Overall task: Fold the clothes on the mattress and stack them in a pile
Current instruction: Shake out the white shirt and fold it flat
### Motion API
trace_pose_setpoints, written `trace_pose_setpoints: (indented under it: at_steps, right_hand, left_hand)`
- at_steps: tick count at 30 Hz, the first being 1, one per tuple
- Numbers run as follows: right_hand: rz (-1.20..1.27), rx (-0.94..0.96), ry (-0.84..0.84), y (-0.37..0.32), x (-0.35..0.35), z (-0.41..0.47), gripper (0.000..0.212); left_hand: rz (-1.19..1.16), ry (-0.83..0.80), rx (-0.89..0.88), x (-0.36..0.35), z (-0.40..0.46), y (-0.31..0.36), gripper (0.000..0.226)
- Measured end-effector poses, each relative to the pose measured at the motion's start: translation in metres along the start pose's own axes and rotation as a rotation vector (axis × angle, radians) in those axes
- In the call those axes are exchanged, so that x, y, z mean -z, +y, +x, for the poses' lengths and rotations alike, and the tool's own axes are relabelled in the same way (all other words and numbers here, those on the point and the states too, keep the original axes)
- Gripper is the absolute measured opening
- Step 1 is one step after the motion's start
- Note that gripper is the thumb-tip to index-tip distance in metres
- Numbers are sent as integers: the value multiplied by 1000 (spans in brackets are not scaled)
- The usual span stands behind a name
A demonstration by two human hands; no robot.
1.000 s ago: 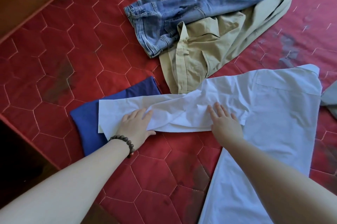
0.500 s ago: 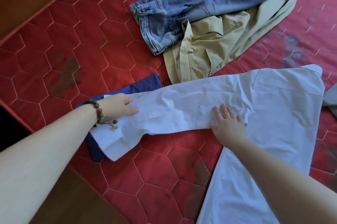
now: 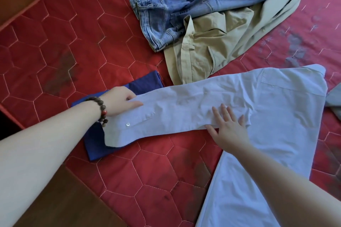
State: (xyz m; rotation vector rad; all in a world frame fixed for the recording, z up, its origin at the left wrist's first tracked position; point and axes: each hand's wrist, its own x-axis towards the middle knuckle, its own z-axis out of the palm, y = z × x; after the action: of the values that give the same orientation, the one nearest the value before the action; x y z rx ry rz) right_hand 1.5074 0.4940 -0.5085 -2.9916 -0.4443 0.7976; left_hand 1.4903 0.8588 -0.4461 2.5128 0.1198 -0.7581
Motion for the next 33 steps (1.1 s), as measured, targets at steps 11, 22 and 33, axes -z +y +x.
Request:
trace_pose_setpoints:
  at_steps: [11, 22, 33]
  right_hand:
    - [-39, -93, 179, -14, 13, 2, 80]
    - [167, 72, 21, -3, -1, 12, 61]
    - [145, -94, 274, 33, 22, 90, 57]
  left_hand:
    - [-405, -1, -150, 133, -10, 94, 35]
    - [472, -154, 260, 85, 32, 8, 50]
    - [339, 299, -9, -86, 66, 47, 66]
